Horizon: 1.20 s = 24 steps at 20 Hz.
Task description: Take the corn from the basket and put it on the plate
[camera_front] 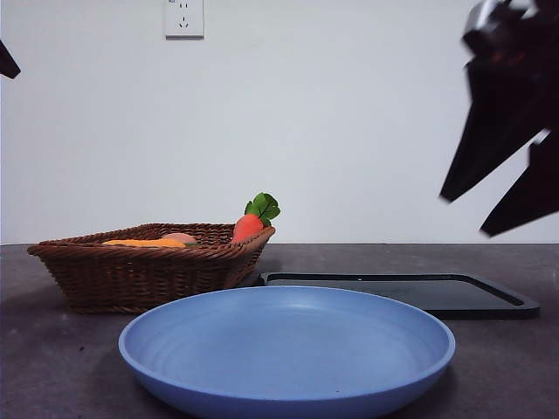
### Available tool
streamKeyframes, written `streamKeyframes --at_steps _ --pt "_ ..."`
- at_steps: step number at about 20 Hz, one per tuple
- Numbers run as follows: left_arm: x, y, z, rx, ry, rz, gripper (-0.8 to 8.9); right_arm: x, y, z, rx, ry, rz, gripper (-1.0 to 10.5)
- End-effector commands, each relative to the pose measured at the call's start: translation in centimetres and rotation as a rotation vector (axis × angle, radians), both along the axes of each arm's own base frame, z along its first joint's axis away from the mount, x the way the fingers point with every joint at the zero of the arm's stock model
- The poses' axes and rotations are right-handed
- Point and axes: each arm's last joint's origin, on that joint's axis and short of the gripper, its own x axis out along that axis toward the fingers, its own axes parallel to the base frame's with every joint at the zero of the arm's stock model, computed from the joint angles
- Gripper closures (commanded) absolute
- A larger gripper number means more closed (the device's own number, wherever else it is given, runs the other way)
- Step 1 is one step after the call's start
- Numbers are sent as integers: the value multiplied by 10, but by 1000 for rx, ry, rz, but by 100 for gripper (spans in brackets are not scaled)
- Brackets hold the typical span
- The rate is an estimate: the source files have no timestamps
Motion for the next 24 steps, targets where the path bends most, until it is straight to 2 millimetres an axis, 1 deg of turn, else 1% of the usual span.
streamKeyframes --at_steps 1,4,7,9,12,15,21,24 --pt "1 -1 5 1 -25 -10 452 14 10 -7 -3 28 15 674" --pt "1 0 5 -1 -24 -8 452 26 20 -26 -19 77 34 674" --pt "1 0 5 -1 -24 -8 452 32 28 -44 -35 122 50 683" --pt "2 0 5 -1 -24 -8 452 35 32 -53 -42 140 60 685" --pt "2 0 5 -1 -24 -8 452 37 37 -62 -50 157 77 736" --pt "2 0 5 -1 -24 -8 452 37 41 -66 -54 167 88 775" --pt "2 -1 6 -1 -27 -8 452 37 41 -67 -64 165 85 944" --pt "3 -2 6 -1 -38 -15 452 38 40 -67 -95 158 61 944"
